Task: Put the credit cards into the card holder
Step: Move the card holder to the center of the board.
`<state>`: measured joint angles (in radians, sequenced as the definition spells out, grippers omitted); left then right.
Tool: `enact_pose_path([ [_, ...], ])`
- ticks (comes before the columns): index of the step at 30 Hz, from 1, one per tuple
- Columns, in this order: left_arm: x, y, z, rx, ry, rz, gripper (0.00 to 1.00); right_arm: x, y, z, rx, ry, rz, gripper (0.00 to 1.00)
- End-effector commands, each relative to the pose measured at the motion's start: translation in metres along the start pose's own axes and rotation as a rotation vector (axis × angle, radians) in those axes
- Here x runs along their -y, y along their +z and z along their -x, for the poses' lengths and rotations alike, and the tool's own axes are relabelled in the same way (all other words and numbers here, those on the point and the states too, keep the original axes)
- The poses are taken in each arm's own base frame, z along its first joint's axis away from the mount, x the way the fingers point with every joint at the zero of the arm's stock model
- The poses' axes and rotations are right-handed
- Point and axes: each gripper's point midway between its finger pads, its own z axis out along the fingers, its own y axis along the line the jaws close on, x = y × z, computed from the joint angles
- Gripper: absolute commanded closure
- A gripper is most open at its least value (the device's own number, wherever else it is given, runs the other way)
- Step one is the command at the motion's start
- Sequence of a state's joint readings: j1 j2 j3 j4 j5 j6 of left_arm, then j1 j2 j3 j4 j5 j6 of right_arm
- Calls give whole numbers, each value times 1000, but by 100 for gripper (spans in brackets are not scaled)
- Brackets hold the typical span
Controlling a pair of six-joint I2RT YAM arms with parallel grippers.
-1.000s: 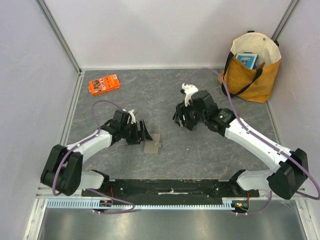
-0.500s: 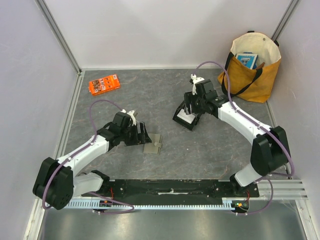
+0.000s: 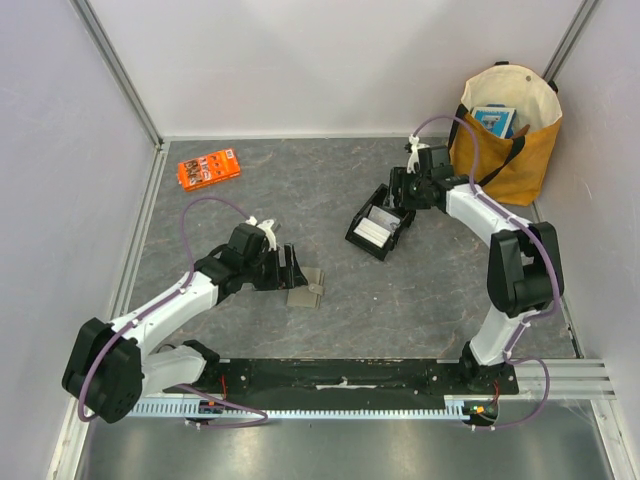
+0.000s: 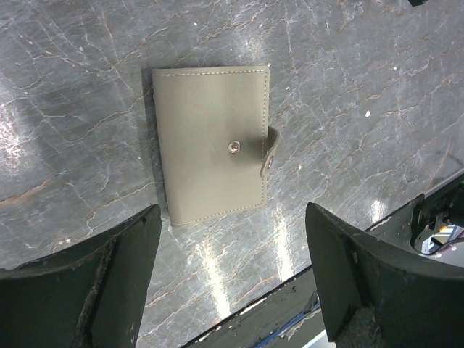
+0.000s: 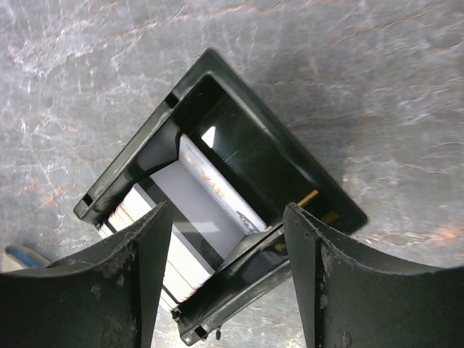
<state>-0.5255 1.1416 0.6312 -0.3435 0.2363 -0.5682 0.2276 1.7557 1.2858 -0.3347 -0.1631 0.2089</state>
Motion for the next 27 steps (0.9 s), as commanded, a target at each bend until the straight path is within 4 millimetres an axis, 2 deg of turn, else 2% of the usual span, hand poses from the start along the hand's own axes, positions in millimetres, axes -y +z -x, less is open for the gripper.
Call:
enact_pose_path([
  [1,14,-5,17,52,5,-30,14,-22,3,-4,-15,-7,117,30],
  [6,15,-3,17,48,7,-34,14,-9,-6,-21,-56,-27,51,30],
  [9,15,-3,18,45,10,-36,14,-8,-13,-33,-90,-37,51,30],
  [15,17,-3,19,47,10,-41,14,-12,-31,-48,-100,-44,79,30],
  [18,19,-4,18,45,14,-52,14,-18,-36,-53,-109,-50,115,33],
  [22,22,-7,19,53,25,-65,14,-28,-40,-64,-134,-29,167,31],
  [24,23,-8,19,55,27,-70,14,-31,-41,-63,-127,-40,180,31],
  [27,23,-7,17,52,29,-76,13,-36,-40,-50,-80,-76,189,29],
])
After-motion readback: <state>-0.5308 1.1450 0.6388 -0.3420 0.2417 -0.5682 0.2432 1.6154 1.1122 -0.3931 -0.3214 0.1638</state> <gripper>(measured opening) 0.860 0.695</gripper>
